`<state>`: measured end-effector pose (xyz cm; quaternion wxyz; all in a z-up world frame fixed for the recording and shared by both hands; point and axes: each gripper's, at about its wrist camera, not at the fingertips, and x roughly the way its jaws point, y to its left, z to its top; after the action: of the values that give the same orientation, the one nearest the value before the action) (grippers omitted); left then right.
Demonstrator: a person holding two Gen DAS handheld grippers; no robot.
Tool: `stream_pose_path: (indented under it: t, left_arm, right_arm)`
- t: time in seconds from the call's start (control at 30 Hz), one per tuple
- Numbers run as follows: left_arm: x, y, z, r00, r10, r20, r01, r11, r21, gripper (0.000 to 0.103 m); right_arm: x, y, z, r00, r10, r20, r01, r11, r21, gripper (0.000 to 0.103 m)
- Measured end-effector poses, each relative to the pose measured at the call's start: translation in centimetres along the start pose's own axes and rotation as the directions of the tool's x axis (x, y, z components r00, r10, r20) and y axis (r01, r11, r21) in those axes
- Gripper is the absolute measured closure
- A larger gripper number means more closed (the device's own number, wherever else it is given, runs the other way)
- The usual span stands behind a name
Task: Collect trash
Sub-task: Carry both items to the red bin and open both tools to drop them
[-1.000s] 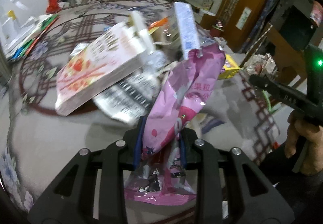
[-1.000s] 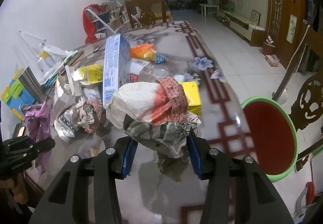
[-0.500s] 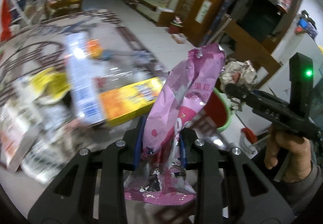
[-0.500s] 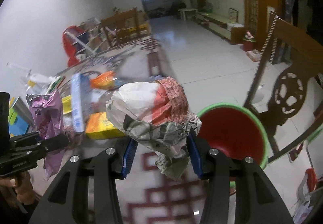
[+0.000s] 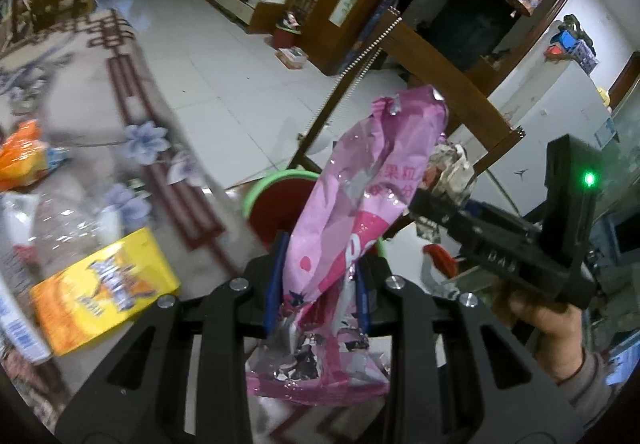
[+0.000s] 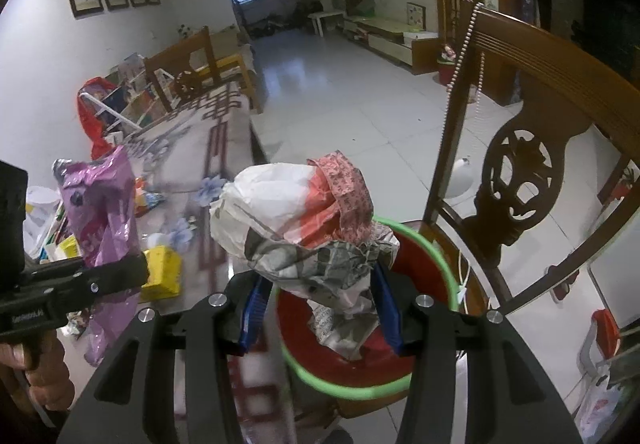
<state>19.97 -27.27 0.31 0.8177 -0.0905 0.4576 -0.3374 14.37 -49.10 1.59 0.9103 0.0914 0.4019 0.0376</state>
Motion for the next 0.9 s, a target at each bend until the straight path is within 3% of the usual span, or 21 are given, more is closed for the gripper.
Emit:
stream_pose_path:
  t: [0.3,0.67,0.73,0.8,0.9]
  left_arm:
    - [4.6,-0.5,1.6,0.995,-0.073,-0.068,0.069,0.996,-0.058,0.075]
    - [7.6,-1.0,3.0,0.985,-0.116,-0.125,0.103,0.989,-0.107,0.073]
    - [7.9,-1.0,3.0,0.986,-0.114,-0.124,0.1,0.989,-0.108,0.067]
    - [7.9,-1.0,3.3,0.988,-0.113,-0.108,0.099,0.987,-0.127,0.045]
    - [7.7,-0.7,3.8,0.988,-0.127,-0.087,0.113,0.982,-0.15,0.036]
  right_arm:
    - [1.8,-3.7,0.1,0.999,0.034,-0.023,-0.03,0.989,0.142,0.057]
    - [2.6,-4.2,0.2,0.998,0.038,-0.051,-0.028,0.982,0.187,0.054]
    - [2.6,-4.4,0.2,0.998,0.05,-0.048,-0.039,0.979,0.2,0.052]
    - [2.5,-4.4,0.3,0.998,0.049,-0.046,-0.039,0.978,0.205,0.048]
    - [2.6,-4.4,0.3,0.998,0.036,-0.049,-0.026,0.978,0.206,0.036]
